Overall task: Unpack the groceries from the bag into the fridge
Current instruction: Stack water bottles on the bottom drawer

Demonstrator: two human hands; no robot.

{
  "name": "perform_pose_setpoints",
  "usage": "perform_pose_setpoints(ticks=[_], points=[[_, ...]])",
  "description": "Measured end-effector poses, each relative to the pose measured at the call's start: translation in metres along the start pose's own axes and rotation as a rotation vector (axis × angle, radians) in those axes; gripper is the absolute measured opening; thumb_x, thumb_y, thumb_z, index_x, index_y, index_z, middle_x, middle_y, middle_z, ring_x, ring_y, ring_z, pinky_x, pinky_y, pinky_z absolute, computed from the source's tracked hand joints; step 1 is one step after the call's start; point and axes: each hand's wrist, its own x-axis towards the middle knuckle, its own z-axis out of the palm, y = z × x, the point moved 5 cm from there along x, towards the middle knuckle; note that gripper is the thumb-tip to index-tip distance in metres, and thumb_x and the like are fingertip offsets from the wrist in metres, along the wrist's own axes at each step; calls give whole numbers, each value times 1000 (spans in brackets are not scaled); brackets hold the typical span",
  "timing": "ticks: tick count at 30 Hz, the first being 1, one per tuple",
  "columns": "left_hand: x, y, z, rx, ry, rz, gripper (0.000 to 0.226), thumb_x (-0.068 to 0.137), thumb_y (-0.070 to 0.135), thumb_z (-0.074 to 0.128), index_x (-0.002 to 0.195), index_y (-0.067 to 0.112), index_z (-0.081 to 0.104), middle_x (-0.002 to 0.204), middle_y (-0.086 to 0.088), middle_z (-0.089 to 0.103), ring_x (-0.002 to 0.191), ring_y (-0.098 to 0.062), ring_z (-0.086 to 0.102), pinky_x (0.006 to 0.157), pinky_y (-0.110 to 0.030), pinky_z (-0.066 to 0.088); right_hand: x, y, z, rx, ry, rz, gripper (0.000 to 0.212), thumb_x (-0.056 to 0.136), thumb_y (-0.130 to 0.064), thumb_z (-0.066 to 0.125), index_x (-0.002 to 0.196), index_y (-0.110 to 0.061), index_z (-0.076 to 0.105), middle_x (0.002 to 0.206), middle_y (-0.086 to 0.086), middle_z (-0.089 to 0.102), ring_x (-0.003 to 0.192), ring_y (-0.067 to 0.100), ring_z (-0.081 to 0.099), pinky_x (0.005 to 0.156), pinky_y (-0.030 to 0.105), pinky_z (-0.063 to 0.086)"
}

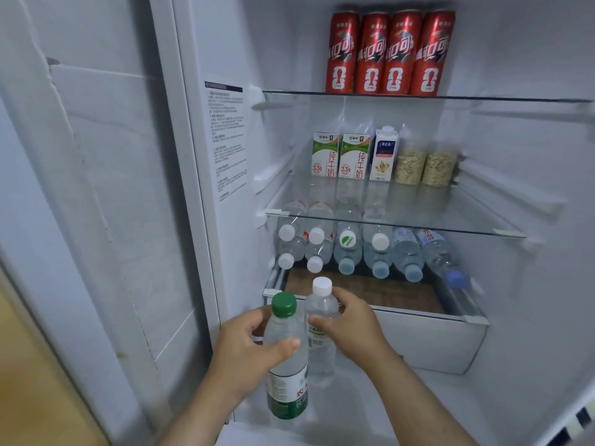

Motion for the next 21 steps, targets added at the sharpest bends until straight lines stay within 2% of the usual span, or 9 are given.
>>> perform_pose_setpoints(ticks=[3, 5, 8, 12, 14, 17, 19, 21], points=[[0, 1, 2, 2, -9, 7, 45, 49, 40, 78, 94, 42, 74, 93, 8, 76, 89, -14, 70, 75, -26, 54, 4, -1, -5, -118, -30, 1, 59, 70, -40, 83, 123, -36, 58, 119, -12, 53, 109, 11, 56, 95, 38, 51], [0, 0, 4, 7, -9, 3, 45, 50, 40, 79, 94, 40, 75, 93, 8, 76, 88, -14, 70, 75, -25, 53, 5, 0, -7, -120, -66, 13, 61, 71, -40, 82, 126, -37, 56, 124, -12, 51, 112, 12, 55, 97, 41, 50], [-1, -1, 4, 11, 3, -2, 50, 47, 44, 78, 94, 28, 76, 93, 8, 76, 89, -16, 69, 78, -31, 55, 2, 2, -12, -129, -88, 3, 64, 73, -38, 81, 130, -37, 54, 130, -10, 50, 115, 12, 54, 99, 41, 49], [-2, -1, 6, 37, -4, -2, 47, 49, 42, 80, 95, 30, 76, 93, 8, 76, 87, -15, 69, 79, -33, 56, -9, 6, -22, -159, -78, 4, 67, 79, -41, 78, 138, -34, 48, 141, -9, 46, 122, 13, 50, 99, 38, 48], [-3, 3, 10, 61, -21, 10, 41, 53, 32, 85, 93, 33, 76, 92, 9, 76, 85, -12, 69, 77, -32, 56, -18, 9, -31, -151, -72, 13, 66, 83, -41, 74, 142, -33, 44, 145, -9, 44, 124, 12, 49, 97, 32, 47], [-6, 9, 19, 109, -55, 12, 43, 64, 11, 88, 95, 37, 75, 92, 14, 76, 86, -11, 71, 78, -33, 58, -38, 6, -51, -102, 25, -15, 54, 88, -34, 69, 138, -32, 48, 141, -11, 48, 120, 6, 49, 94, 25, 46], [-9, 14, 26, 145, -86, 31, 48, 63, 16, 88, 97, 45, 73, 94, 16, 75, 88, -11, 71, 80, -37, 59, -54, -2, -65, -27, 88, -50, 42, 91, -32, 66, 131, -35, 53, 132, -15, 54, 111, -1, 52, 86, 17, 45], [-11, 24, 34, 164, -120, 70, 50, 55, 33, 86, 98, 53, 69, 95, 18, 74, 88, -9, 70, 81, -38, 58, -69, -10, -75, 81, 44, -61, 31, 93, -31, 64, 122, -38, 58, 124, -17, 60, 107, -1, 58, 84, 19, 50]])
